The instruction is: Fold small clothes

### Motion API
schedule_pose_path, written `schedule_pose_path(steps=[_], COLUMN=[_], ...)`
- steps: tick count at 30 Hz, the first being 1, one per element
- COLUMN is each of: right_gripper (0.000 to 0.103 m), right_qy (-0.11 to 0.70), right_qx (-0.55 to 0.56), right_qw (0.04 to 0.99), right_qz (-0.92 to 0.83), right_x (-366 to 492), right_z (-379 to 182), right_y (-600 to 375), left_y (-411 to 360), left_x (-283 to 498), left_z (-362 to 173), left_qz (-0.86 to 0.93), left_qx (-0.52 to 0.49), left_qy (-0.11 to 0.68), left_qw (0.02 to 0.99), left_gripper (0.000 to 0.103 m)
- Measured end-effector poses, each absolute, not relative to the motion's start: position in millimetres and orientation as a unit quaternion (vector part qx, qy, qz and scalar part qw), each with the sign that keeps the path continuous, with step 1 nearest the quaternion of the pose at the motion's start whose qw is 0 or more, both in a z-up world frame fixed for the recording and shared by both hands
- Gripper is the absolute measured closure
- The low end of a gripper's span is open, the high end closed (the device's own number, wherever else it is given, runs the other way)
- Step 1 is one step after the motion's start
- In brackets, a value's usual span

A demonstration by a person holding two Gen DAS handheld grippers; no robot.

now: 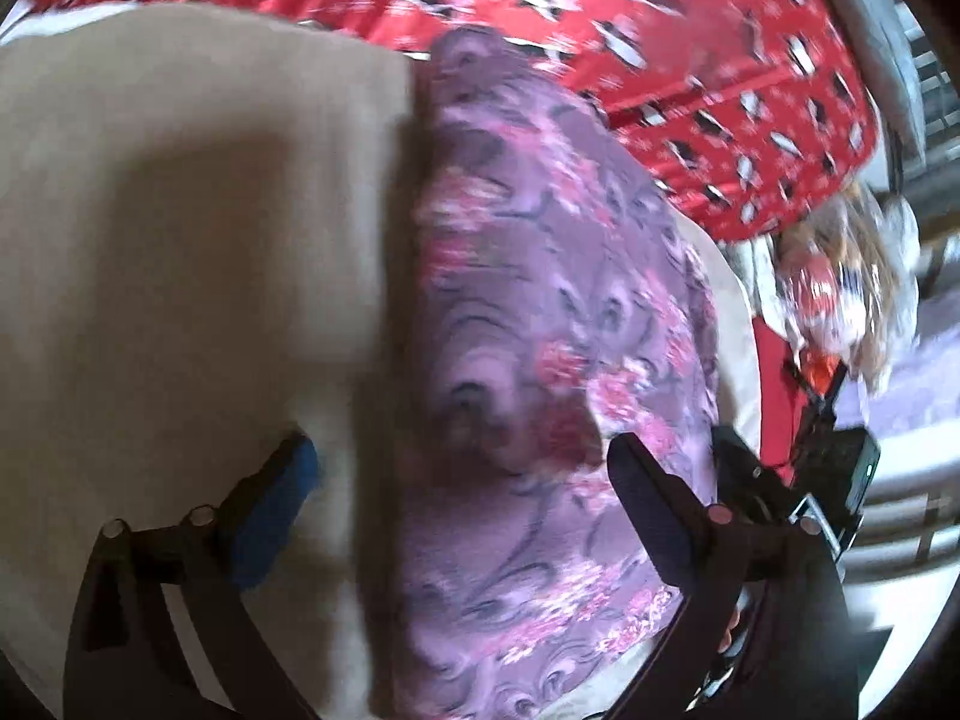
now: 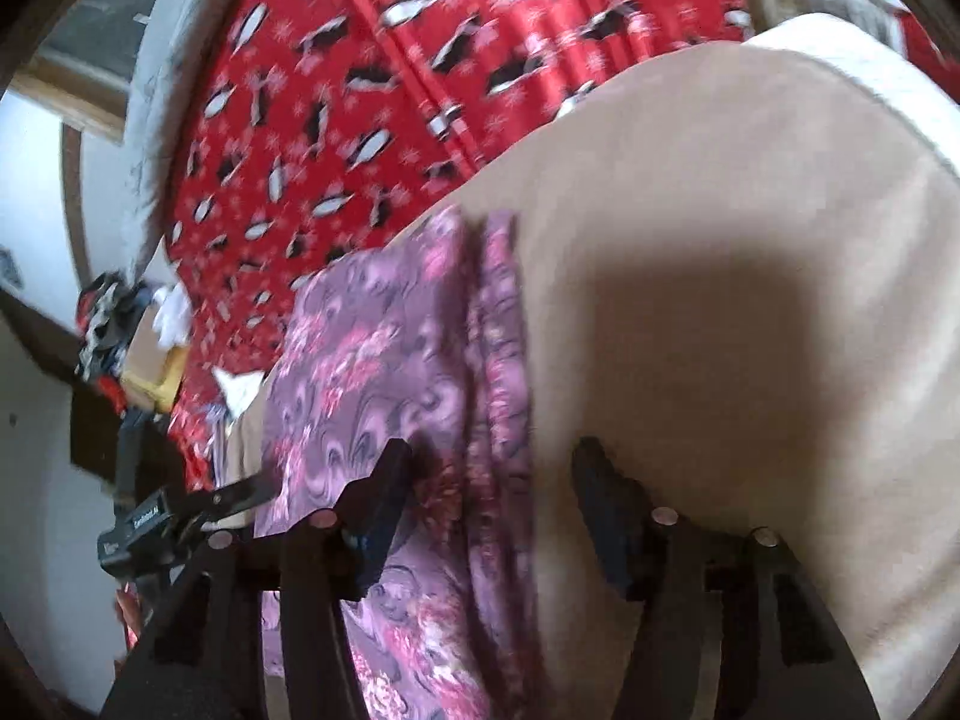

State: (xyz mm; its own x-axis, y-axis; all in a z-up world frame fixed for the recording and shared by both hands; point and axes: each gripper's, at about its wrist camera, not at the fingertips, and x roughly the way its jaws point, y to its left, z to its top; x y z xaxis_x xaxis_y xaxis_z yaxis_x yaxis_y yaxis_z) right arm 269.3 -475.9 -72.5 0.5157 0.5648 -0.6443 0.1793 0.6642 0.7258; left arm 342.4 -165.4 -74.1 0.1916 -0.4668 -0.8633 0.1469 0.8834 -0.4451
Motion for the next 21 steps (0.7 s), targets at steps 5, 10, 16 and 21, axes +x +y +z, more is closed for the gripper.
schedule_pose_path(steps=[5, 10, 16, 21], right_gripper=[0.028, 0.075, 0.084, 0.085], right_qy=[0.487, 0.483, 0.472, 0.462], right_qx=[0.365, 0.298, 0.228, 0.198], right_qw=[0.775, 0.808, 0.843, 0.858], right_qz=[0.170, 0.157, 0.118, 0.107], right_x=[294, 292, 284, 274], right_z=[-68, -54, -20, 14], right_y=[-452, -438, -421, -407], left_y=[-192, -199, -204, -198], left_x=[344, 339, 319, 302], left_z=[-74, -66, -42, -25], left_qz=[-0.213, -0.172, -0.160, -0.156], left_qx=[-0.111, -0.053, -0.008, -0.005], left_qy=[0.603, 0.586, 0.546, 0.533], left_qw=[0.761, 0.790, 0.822, 0.832], left_gripper=[0.006, 0.059, 0.082, 0.082])
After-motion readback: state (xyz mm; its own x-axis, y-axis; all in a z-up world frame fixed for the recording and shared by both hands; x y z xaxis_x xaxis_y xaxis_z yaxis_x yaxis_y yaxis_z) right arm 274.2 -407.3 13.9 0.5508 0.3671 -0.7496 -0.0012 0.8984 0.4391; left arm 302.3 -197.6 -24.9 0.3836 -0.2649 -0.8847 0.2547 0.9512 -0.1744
